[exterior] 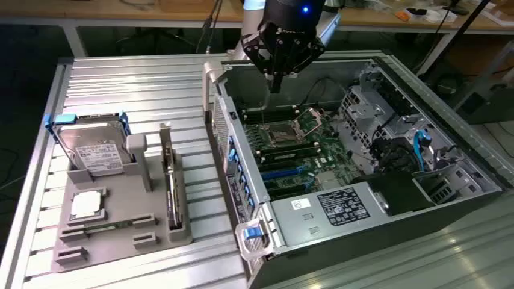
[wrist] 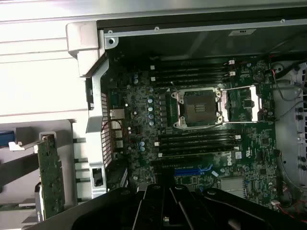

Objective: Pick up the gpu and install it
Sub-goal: 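Reach for the gpu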

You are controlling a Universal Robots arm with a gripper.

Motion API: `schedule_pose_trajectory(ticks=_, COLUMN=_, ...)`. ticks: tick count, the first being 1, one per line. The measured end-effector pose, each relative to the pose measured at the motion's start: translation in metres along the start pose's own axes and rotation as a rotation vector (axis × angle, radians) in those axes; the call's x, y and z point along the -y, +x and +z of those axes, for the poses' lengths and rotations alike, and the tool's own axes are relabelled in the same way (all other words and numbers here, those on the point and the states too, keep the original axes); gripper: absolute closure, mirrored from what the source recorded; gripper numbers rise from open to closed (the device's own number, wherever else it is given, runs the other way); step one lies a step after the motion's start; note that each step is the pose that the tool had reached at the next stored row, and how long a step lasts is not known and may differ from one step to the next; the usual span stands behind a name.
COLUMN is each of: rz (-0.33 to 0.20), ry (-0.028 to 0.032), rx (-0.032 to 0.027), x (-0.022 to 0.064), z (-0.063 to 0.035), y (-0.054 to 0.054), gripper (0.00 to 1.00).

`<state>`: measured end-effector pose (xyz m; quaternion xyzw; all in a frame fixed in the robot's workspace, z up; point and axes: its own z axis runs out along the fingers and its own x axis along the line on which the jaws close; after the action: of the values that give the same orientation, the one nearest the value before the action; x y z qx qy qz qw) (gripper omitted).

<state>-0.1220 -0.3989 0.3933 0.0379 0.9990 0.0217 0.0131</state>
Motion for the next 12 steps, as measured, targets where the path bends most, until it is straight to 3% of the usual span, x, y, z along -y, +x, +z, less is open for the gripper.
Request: schedule_pose_trajectory(ticks=12, rz=0.0, ry=0.0, rx=0.0, x=0.0, z=0.0, y=0.0001, gripper=0.89)
